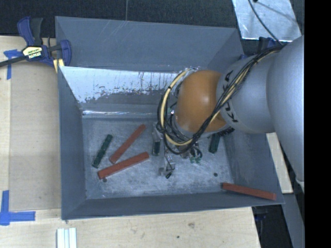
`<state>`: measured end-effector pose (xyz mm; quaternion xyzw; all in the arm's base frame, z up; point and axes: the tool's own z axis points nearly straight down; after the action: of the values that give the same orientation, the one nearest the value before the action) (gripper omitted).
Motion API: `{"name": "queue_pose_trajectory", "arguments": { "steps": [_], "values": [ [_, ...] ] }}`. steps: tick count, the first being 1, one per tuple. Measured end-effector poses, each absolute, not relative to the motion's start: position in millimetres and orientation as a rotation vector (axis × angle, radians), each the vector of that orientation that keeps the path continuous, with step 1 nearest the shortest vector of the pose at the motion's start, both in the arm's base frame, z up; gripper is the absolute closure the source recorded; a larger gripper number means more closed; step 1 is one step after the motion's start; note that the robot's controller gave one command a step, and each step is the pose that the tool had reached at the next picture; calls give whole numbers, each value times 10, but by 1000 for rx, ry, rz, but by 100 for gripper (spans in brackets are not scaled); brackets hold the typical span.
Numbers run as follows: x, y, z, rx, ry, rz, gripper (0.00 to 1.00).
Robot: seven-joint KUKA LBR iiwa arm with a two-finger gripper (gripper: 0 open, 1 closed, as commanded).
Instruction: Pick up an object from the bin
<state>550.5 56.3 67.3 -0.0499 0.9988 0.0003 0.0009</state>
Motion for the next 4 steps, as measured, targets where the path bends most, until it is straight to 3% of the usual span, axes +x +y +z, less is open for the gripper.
{"name": "queue_pose_trajectory", "arguments": {
  "steps": [1,2,3,4],
  "values": [
    [5281,1738,1012,-507,3094,7,0],
    [5196,1578,1001,-385,3119,0,0],
    [5231,1605,700,-430,3108,1,0],
    [5243,1610,707,-429,3106,2,0]
  ]
}}
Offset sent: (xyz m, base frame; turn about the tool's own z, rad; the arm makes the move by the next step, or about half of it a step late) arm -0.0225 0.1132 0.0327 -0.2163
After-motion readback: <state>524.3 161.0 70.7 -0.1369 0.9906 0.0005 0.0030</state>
